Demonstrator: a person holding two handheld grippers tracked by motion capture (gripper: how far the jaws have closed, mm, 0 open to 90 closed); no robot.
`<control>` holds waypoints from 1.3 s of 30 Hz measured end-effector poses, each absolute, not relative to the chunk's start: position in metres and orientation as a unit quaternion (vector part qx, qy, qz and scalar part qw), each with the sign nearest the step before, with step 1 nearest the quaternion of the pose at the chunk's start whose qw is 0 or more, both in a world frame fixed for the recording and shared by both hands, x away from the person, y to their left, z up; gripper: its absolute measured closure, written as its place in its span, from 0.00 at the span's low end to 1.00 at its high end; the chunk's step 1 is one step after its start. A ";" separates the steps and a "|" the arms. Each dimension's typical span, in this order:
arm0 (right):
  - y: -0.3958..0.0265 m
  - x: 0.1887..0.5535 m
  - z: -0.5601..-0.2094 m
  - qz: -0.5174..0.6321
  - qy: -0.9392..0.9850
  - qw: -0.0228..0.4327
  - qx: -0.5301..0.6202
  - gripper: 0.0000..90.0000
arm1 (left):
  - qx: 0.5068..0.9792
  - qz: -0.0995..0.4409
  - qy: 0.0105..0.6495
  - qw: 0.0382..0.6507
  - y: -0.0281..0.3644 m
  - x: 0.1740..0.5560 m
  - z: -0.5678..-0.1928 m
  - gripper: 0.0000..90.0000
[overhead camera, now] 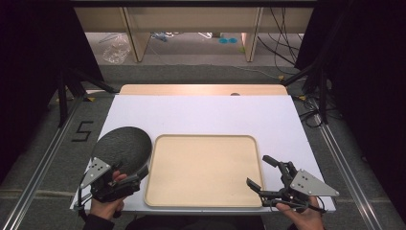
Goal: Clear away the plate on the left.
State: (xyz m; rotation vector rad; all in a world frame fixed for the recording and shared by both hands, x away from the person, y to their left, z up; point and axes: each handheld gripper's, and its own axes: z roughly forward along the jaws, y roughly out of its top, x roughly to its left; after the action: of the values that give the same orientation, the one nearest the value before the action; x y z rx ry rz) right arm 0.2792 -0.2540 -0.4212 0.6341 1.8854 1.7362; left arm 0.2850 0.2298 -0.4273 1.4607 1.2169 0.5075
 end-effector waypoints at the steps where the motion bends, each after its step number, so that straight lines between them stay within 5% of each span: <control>1: -0.254 0.279 -0.421 0.637 0.692 0.248 0.232 0.18 | 0.609 0.205 0.528 0.556 0.234 0.286 -0.429 0.13; 19: -0.254 0.279 -0.421 0.635 0.694 0.246 0.231 0.18 | 0.469 0.093 0.672 0.566 0.289 0.297 -0.453 0.18; 39: -0.253 0.278 -0.421 0.636 0.698 0.231 0.232 0.18 | 0.389 0.035 0.753 0.530 0.319 0.294 -0.476 0.21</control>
State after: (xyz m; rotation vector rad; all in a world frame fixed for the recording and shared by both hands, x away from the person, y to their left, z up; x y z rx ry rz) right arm 0.2776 -0.2528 -0.4212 0.6384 1.9197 1.7495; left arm 0.2939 0.3189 -0.4761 0.9284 1.7976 0.0829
